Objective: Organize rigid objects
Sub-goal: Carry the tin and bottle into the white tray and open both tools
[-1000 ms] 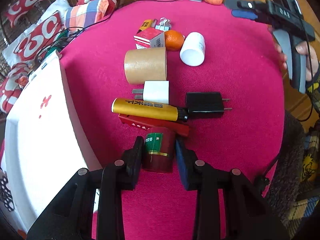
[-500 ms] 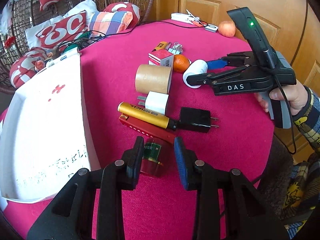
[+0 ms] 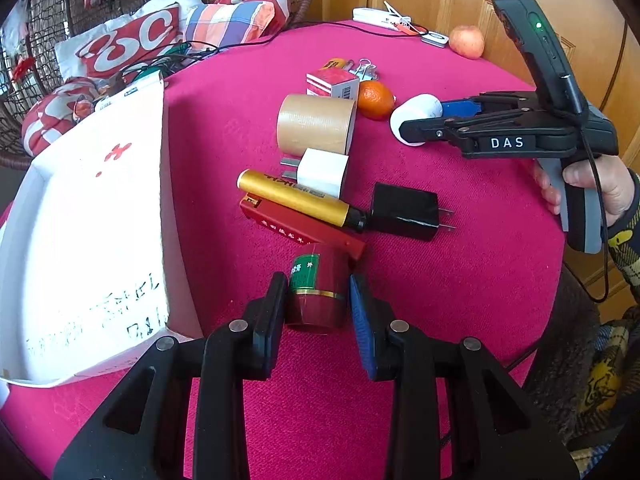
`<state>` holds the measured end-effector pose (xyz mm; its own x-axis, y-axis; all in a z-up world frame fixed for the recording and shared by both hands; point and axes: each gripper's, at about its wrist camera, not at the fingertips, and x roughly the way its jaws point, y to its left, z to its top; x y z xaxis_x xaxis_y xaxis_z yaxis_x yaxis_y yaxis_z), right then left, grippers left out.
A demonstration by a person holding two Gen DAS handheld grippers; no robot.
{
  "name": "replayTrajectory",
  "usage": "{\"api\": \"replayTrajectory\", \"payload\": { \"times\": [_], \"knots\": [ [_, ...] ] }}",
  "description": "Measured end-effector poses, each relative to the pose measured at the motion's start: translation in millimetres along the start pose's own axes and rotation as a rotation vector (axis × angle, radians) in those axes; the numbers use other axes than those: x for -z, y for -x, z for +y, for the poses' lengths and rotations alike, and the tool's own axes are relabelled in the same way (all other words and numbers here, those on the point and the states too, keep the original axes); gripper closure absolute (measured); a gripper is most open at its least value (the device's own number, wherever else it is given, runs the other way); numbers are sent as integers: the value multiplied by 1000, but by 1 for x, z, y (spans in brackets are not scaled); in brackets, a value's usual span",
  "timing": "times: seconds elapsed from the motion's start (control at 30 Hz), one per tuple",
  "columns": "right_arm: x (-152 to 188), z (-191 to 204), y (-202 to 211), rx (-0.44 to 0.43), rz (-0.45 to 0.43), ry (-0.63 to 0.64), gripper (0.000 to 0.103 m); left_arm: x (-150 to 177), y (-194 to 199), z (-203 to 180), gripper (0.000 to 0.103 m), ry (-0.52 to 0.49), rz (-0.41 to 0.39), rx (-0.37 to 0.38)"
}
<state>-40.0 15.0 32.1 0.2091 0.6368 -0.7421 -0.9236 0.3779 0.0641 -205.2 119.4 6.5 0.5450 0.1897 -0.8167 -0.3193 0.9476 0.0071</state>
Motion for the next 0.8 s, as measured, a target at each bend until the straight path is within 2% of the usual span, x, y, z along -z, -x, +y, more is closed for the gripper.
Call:
{"api": "replayTrajectory", "payload": {
  "times": [0.13,0.3,0.57,0.8],
  "knots": [
    [0,3,7,19,-24,18,43,6,6,-3,74,32,-33,29],
    [-6,5,34,23,-108,13,43,3,29,-6,74,60,-113,28],
    [-24,11,61,-17,-192,-17,43,-6,76,7,74,139,-266,-41],
    [-44,35,76,-58,-236,40,43,-1,101,42,74,236,-331,-90]
  ]
}}
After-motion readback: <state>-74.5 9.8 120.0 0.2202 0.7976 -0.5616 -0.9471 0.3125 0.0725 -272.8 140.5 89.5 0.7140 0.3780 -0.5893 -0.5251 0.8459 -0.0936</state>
